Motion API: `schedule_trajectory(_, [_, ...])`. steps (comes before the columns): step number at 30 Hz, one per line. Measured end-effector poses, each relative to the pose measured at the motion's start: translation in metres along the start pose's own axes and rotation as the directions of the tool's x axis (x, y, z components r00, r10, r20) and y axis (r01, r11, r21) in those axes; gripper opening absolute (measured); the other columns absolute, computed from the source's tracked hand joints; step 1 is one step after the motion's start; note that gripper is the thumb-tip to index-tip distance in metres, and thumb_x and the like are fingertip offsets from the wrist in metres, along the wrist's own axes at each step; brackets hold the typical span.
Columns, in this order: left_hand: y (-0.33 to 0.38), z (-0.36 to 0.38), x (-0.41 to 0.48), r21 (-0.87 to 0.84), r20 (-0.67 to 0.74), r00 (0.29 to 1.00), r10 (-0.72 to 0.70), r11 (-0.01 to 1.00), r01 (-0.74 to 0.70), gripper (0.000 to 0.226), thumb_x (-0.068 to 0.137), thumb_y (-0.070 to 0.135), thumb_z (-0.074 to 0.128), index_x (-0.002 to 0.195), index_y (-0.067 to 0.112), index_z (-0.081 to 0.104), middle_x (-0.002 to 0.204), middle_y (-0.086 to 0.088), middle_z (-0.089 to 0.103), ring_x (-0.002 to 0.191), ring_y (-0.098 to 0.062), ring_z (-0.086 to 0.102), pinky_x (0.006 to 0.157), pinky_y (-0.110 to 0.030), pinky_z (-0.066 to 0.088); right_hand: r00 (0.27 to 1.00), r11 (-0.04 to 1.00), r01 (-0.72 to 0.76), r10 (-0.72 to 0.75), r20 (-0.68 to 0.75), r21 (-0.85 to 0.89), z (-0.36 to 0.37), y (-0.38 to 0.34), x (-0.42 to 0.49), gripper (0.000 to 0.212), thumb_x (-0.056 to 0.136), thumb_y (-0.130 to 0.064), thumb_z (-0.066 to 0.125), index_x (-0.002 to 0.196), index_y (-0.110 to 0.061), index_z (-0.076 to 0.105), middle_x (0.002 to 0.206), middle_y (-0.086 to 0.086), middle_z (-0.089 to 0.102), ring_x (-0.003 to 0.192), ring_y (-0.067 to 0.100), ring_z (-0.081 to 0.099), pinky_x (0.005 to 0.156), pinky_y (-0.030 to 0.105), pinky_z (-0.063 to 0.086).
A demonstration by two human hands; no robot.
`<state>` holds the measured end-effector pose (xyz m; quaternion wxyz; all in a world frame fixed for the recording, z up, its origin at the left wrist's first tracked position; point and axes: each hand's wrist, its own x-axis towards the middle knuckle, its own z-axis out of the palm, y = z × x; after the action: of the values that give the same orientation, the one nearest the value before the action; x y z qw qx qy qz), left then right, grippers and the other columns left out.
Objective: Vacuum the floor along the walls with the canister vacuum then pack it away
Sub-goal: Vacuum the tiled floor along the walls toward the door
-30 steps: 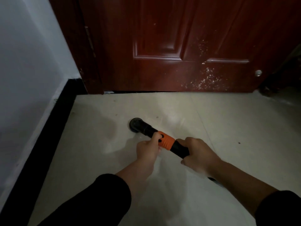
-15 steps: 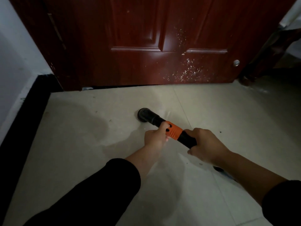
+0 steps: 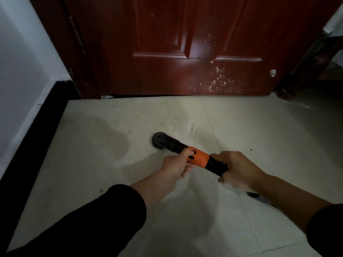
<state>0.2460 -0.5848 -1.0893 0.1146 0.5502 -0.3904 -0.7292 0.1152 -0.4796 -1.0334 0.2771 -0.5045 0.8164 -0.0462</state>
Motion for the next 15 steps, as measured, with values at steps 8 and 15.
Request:
schedule_trajectory(8, [-0.011,-0.016,-0.032,-0.075,-0.173,0.982,-0.08,0.995,0.068,0.03,0.086,0.034,0.067,0.073,0.007,0.065,0.076,-0.012,0.068,0.066,-0.02,0.058,0.066,-0.028,0.049,0.98,0.983,0.179,-0.174,0.102,-0.042,-0.001,-0.014,0.002,0.027,0.073,-0.003,0.07,0.096,-0.015,0.062,0.085,0.006,0.061,0.079,0.024,0.059,0.065,0.03,0.043])
schedule_trajectory(15, [-0.023,-0.037,-0.1,-0.323,-0.289,0.902,-0.321,0.92,0.224,0.023,0.088,0.024,0.067,0.079,0.003,0.062,0.073,-0.012,0.065,0.062,-0.017,0.058,0.055,-0.02,0.049,0.908,0.939,0.339,-0.309,0.283,-0.062,0.012,-0.044,-0.029,0.025,0.082,-0.005,0.056,0.106,-0.014,0.057,0.074,-0.007,0.041,0.072,0.018,0.048,0.052,0.016,0.024])
